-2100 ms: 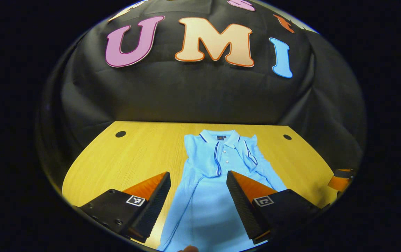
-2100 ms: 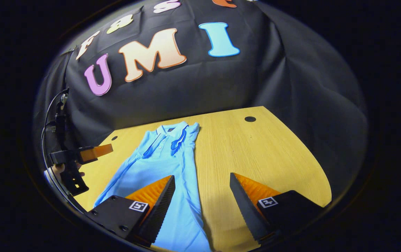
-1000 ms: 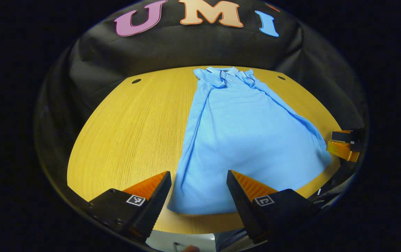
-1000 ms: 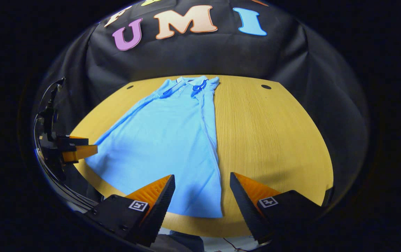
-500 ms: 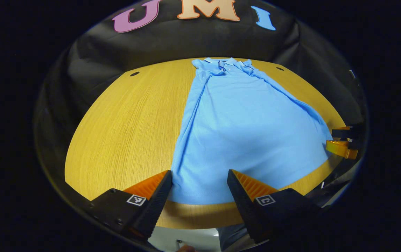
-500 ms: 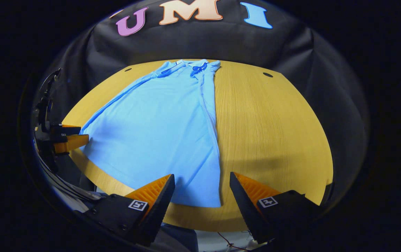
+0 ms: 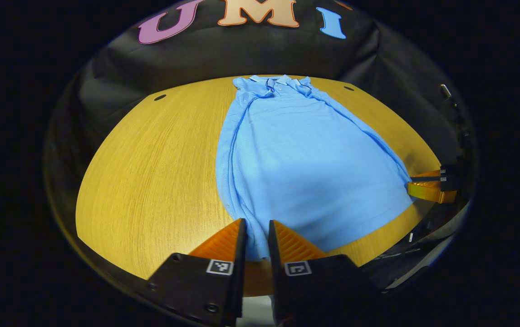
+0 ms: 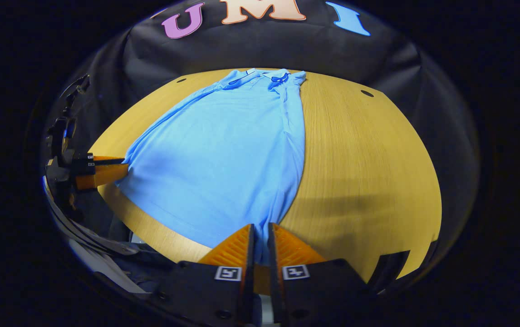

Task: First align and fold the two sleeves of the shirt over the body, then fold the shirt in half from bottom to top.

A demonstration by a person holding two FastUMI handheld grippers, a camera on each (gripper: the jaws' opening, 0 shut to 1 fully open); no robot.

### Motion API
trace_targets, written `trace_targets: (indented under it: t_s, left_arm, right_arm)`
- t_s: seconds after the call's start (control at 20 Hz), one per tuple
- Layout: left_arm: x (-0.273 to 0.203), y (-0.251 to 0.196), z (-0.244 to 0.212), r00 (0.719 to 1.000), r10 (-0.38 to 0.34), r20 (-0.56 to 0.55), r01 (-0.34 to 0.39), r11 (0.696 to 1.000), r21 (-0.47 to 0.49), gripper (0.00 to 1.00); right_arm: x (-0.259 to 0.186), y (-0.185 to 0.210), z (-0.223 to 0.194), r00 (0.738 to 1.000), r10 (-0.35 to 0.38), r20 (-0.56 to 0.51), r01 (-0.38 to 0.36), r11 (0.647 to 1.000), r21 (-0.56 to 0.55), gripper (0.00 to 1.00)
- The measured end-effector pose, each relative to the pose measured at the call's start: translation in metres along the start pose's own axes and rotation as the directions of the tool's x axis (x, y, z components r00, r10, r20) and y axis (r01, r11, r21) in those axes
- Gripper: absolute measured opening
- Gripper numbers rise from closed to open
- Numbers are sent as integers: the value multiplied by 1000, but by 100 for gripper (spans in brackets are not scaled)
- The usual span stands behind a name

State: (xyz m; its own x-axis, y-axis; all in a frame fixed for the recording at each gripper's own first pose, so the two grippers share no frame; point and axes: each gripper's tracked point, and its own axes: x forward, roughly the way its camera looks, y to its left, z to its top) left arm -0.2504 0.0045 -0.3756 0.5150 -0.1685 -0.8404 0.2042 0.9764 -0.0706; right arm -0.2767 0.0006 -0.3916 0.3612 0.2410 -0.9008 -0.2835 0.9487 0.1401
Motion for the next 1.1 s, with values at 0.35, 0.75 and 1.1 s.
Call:
trace_targets:
  t_s: [0.35,0.75,1.1]
  left_arm:
    - [0,-4,3,999,9,-41,-10,999,-36,0]
    - [-9,1,47,1000,-12,16,13,999,-44,0]
    - [-9,10,115,996,-23,90,27,999,-35,0]
  right_arm:
    - [-10,5,13,999,20,32,-22,998,58,3]
    - [-26,15,70,989,60,132,-80,985,151,2]
    - [-34,23,152,963,61,263,-109,979,171,3]
